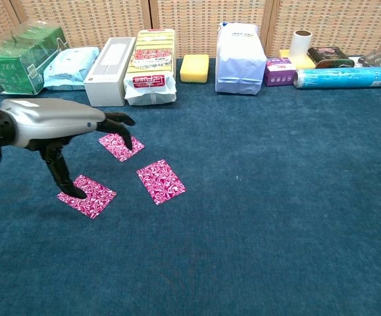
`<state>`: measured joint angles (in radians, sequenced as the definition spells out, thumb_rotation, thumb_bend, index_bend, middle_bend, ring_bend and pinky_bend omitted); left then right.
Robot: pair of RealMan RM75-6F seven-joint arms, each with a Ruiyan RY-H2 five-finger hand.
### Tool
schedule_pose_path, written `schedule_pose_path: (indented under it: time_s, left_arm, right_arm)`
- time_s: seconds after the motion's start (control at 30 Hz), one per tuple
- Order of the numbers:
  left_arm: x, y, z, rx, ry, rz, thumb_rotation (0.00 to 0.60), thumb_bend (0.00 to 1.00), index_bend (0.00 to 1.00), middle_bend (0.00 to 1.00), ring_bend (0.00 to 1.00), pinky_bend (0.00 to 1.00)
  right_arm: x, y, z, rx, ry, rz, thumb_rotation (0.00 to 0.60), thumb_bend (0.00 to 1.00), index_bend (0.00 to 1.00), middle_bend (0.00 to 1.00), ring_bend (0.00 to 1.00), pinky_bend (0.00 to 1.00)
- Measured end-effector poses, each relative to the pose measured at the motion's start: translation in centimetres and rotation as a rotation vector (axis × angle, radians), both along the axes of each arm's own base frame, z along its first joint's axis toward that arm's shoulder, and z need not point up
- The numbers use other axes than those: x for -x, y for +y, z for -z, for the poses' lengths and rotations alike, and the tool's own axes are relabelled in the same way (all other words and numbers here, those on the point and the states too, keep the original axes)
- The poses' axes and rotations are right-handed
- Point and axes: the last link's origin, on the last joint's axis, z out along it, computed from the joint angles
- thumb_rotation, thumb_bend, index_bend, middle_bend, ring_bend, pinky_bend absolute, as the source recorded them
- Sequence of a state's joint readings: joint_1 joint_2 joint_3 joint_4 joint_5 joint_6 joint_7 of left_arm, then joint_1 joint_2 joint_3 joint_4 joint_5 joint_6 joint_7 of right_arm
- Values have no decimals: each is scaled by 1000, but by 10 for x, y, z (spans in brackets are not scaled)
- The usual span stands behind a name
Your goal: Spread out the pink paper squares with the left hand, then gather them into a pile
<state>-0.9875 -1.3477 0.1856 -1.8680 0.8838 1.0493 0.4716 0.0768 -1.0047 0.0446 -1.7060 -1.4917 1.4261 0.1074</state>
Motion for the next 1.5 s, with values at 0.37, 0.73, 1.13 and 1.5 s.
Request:
schedule_pose_path:
  time_s: [0.37,0.73,1.13,1.5]
  left_arm:
    - [49,-5,-2,-28,20,15,600,163,243,0,99,98]
    - [66,-6,14,-27,24,5,600,162,244,0,100,99]
    - [66,-4,19,-31,39,3,600,166,243,0,100,99]
    - [65,-3,24,-45,62,12,600,167,299,0,100,98]
  right_arm:
    - [0,0,0,0,-2,2,600,0,104,0,0,0]
    - [0,0,-1,1,-13,1,600,0,104,0,0,0]
    - [0,0,-1,0,-13,0,600,0,105,0,0,0]
    - [1,-1,-2,-3,-16,5,600,0,105,0,0,0]
